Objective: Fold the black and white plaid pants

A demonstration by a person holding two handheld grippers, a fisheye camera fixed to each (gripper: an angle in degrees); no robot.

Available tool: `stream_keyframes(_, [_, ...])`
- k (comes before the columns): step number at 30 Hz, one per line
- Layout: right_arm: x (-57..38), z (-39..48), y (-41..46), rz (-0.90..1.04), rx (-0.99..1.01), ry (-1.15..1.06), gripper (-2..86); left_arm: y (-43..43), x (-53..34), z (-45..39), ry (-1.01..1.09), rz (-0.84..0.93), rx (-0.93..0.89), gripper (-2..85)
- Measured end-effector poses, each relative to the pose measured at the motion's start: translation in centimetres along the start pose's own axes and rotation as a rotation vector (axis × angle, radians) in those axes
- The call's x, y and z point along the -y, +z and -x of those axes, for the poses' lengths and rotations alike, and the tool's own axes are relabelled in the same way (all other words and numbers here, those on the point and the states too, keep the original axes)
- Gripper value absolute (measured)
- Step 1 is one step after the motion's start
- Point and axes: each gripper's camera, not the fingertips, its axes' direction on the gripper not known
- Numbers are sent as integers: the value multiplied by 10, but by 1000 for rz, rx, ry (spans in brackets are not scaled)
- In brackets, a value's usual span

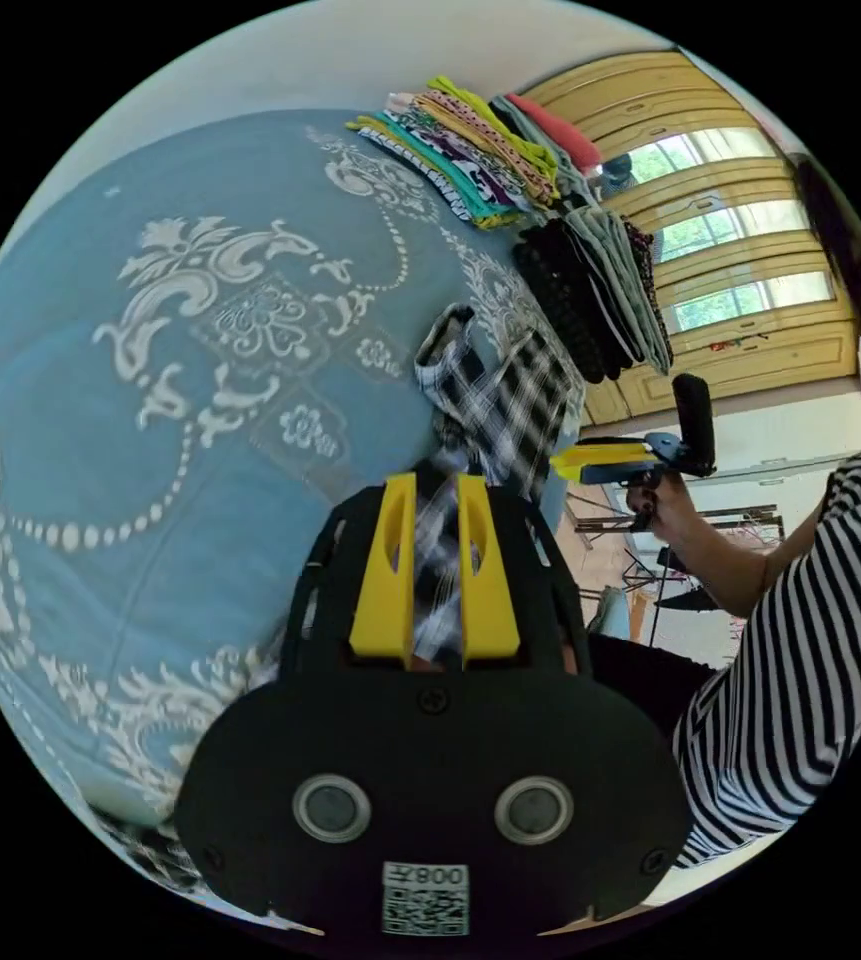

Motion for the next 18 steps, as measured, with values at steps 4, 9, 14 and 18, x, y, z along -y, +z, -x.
stream_keyframes(4, [29, 18, 9, -61, -94, -90, 75, 33, 54, 24, -5, 14, -40, 70])
stream_keyframes(9, [54, 36, 33, -75, -252, -130, 83, 61, 82, 48, -34, 38, -75, 70])
stream_keyframes(14, [54, 40, 45, -61, -319, -119, 64, 82, 96, 61, -42, 58, -150, 64])
stream_keyframes(18, [46, 34, 36, -63, -336, -98, 30, 88, 103, 63, -24, 55, -214, 61])
